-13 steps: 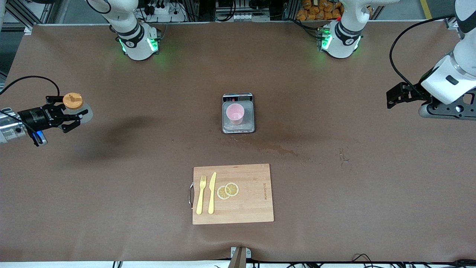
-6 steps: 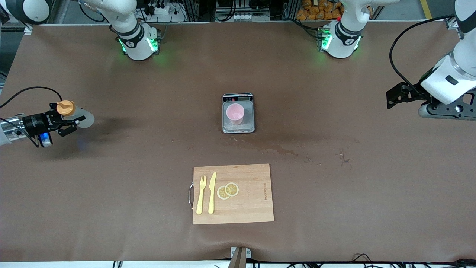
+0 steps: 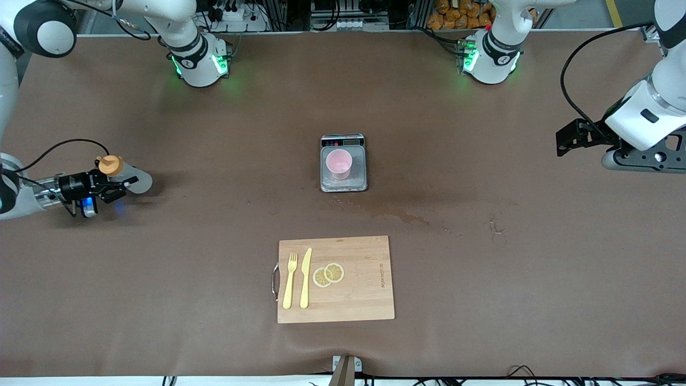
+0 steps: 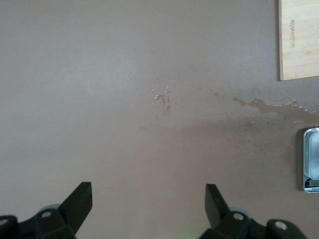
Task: Add sauce to pink cup with both arms
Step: 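Lower the bottle upright onto the table and open the right gripper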
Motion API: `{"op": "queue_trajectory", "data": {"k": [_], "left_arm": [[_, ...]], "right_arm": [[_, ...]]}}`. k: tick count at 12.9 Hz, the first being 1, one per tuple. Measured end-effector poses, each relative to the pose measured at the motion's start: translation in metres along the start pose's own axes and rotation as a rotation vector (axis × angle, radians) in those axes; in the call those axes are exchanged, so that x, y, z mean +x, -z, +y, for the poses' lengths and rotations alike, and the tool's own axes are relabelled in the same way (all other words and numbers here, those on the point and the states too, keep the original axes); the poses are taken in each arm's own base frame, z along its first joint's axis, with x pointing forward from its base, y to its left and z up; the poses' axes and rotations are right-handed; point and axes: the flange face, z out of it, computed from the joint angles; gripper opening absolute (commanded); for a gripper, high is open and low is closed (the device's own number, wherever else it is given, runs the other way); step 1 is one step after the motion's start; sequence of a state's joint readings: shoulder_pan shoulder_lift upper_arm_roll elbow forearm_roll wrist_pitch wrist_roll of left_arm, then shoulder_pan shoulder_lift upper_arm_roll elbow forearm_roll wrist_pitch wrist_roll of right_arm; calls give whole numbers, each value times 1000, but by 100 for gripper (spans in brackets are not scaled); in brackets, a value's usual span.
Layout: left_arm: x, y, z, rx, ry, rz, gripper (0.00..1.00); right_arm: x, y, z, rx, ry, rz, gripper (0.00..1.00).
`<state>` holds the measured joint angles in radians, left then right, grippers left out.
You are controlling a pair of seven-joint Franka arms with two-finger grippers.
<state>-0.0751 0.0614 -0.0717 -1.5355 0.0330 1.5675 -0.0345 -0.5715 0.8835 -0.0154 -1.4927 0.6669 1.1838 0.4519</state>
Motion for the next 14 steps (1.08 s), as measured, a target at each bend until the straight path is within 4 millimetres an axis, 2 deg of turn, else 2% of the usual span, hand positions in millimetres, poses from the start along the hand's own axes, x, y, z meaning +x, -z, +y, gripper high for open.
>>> {"op": "queue_trajectory", "data": {"k": [7,10,11,13,14], "left_arm": [[0,-1,0,0,-1,-2,100],[0,-1,0,0,-1,-2,100],[0,0,0,0,-1,-1,100],[0,2,0,0,-1,6,100],[-1,5,0,0,-1,10,100]], "right_arm": [[21,-24,-8,-25,6,-32,38],[27,-33,-10,-35,13,-44,53],[27,-33,-10,-34,14,-44,64],[27,-33,-10,-34,14,-44,72],[26,-33,-10,-36,15,-46,80]]}}
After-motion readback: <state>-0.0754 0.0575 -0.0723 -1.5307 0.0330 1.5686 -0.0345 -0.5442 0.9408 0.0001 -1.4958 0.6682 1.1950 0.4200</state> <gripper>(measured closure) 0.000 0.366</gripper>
